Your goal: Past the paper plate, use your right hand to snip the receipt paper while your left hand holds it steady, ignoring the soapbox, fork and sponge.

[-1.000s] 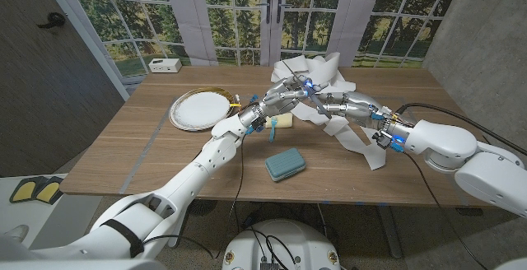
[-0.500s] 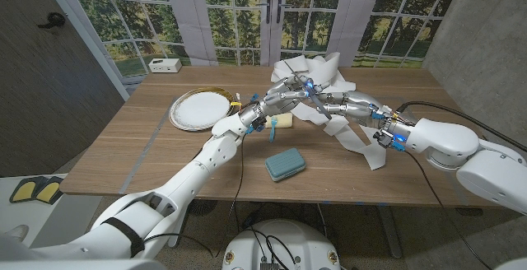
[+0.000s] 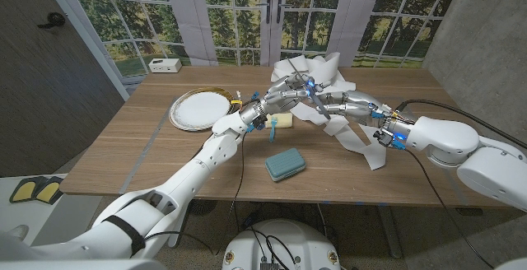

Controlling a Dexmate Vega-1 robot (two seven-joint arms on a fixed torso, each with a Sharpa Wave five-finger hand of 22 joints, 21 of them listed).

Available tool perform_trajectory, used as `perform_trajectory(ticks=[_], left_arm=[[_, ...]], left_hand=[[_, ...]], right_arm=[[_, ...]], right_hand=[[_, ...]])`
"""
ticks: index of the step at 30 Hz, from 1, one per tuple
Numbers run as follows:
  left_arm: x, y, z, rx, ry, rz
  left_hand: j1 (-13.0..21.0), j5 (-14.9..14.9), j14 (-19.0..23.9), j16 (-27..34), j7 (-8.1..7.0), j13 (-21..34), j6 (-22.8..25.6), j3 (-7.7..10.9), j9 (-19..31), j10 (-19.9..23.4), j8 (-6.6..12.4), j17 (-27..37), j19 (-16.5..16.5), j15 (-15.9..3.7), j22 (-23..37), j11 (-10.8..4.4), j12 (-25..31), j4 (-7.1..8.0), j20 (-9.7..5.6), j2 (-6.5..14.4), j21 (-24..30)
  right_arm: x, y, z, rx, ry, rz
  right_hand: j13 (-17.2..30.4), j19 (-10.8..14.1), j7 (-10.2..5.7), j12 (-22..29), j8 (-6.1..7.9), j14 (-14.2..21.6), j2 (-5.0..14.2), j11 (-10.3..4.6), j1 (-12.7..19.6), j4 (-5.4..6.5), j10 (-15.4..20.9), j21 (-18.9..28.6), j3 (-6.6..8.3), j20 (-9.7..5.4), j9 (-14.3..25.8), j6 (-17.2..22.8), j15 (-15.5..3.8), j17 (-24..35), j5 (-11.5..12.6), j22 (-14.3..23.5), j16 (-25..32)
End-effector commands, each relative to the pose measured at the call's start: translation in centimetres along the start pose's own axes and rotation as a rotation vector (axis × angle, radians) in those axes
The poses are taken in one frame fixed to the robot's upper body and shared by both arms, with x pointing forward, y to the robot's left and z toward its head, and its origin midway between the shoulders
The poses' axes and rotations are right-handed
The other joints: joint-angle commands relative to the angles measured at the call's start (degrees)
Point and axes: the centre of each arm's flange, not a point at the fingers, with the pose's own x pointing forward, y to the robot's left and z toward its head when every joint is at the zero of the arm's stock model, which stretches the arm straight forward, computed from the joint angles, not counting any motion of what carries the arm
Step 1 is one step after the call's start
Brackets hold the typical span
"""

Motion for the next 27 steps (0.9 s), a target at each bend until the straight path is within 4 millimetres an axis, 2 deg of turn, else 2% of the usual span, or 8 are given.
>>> perform_trajectory(ticks=[1, 3, 6, 11, 14, 19, 25, 27], left_arm=[[0.33, -0.08, 0.25, 0.005, -0.007, -0.023], [0.34, -0.11, 0.25, 0.005, -0.008, -0.025], [0.32, -0.16, 0.25, 0.005, -0.006, -0.026], [0.22, -0.28, 0.21, 0.003, -0.004, -0.028], [0.15, -0.33, 0.22, 0.006, -0.003, -0.029], [0.02, -0.40, 0.24, 0.006, -0.003, -0.027], [-0.07, -0.50, 0.24, 0.009, -0.008, -0.028], [-0.09, -0.56, 0.24, 0.015, -0.010, -0.027]], left_hand=[[1.42, 0.47, 0.77, 0.36, -1.44, 0.25, 1.26, 0.15, 0.44, 1.35, 1.47, 0.23, -0.03, -9.92, -0.03, -1.04, -0.24, 0.39, -0.39, 1.40, 0.00], [1.44, 0.48, 0.78, 0.38, -1.43, 0.29, 1.25, 0.13, 0.43, 1.37, 1.50, 0.24, -0.03, -9.92, -0.03, -1.04, -0.27, 0.40, -0.41, 1.41, 0.00], [1.48, 0.48, 0.79, 0.41, -1.39, 0.35, 1.30, 0.11, 0.41, 1.39, 1.57, 0.25, -0.05, -9.92, -0.03, -1.05, -0.34, 0.41, -0.38, 1.42, -0.01], [1.62, 0.48, 0.81, 0.51, -1.24, 0.66, 1.37, -0.02, 0.39, 1.55, 1.85, 0.31, -0.05, -9.93, -0.03, -1.03, -0.55, 0.45, -0.37, 1.45, -0.01], [1.67, 0.47, 0.82, 0.56, -1.29, 0.80, 1.19, -0.09, 0.39, 1.59, 1.90, 0.34, -0.04, -9.93, -0.03, -1.02, -0.67, 0.48, -0.36, 1.46, -0.01], [1.77, 0.45, 0.85, 0.65, -1.25, 0.92, 1.20, -0.17, 0.38, 1.52, 2.09, 0.39, -0.05, -9.93, -0.03, -1.02, -0.99, 0.50, -0.36, 1.49, -0.01], [1.90, 0.44, 0.81, 0.70, -1.31, 1.02, 1.13, -0.26, 0.27, 1.54, 2.23, 0.42, -0.05, -9.93, -0.03, -1.04, -1.36, 0.53, -0.35, 1.54, -0.01], [1.91, 0.43, 0.77, 0.72, -1.24, 1.17, 0.96, -0.34, 0.27, 1.71, 2.29, 0.44, -0.04, -9.93, -0.03, -1.03, -1.40, 0.56, -0.35, 1.53, -0.01]], right_arm=[[-0.01, 0.17, 0.23, 0.007, 0.009, 0.001], [-0.03, 0.24, 0.25, 0.003, 0.010, 0.002], [-0.06, 0.37, 0.31, 0.006, 0.006, 0.006], [-0.13, 0.48, 0.33, 0.008, 0.004, -0.001], [-0.14, 0.58, 0.37, 0.007, 0.004, 0.001], [-0.11, 0.73, 0.34, 0.013, 0.008, 0.003], [-0.07, 0.88, 0.34, 0.013, 0.014, 0.012], [-0.05, 0.94, 0.40, 0.003, 0.018, 0.013]], right_hand=[[0.91, 1.64, -1.30, 1.67, 1.27, 4.07, 0.84, -4.01, 1.92, -0.17, 6.82, 0.36, 0.26, 0.25, 3.58, -1.12, -2.29, 0.03, 0.22, 0.14, 1.01], [1.46, 2.24, -1.42, 2.39, 1.61, 5.42, 1.28, -5.73, 2.34, -0.18, 8.99, 0.41, 0.41, 0.21, 4.66, -1.66, -3.10, 0.03, 0.45, 0.15, 1.20], [2.33, 3.12, -1.74, 3.27, 1.98, 7.23, 1.80, -6.98, 2.71, -0.15, 11.02, 0.55, 0.53, -0.22, 5.70, -2.15, -3.79, 0.08, 0.60, 0.17, 1.59], [3.61, 4.04, -1.81, 2.93, 2.76, 7.60, 2.26, -7.94, 3.30, -0.26, 9.27, 0.73, 0.67, -1.20, 6.69, -1.55, -4.71, 0.20, 0.77, 0.23, 1.47], [5.45, 5.53, -1.43, 3.59, 3.36, 8.49, 2.92, -7.70, 4.36, -0.49, 9.24, 1.05, 0.93, -2.66, 7.85, -1.62, -6.26, 0.55, 0.93, 0.36, 1.74], [8.82, 8.12, -1.57, 4.95, 3.75, 9.49, 4.19, -8.11, 4.78, -0.05, 8.39, 1.83, 0.86, -3.08, 9.39, -2.37, -10.22, 2.03, 1.02, 0.72, 3.01], [13.53, 9.27, -0.95, 7.89, 3.40, 10.47, 4.99, -8.51, 5.74, -0.16, 5.87, 2.30, 0.80, -3.66, 10.83, -3.77, -12.12, 4.93, 1.05, 1.20, 4.80], [16.49, 9.71, -0.78, 9.87, 3.52, 11.44, 5.06, -8.78, 6.10, -0.15, 4.55, 2.64, 0.54, -4.43, 11.77, -3.91, -13.11, 7.06, 0.98, 1.53, 6.29]])
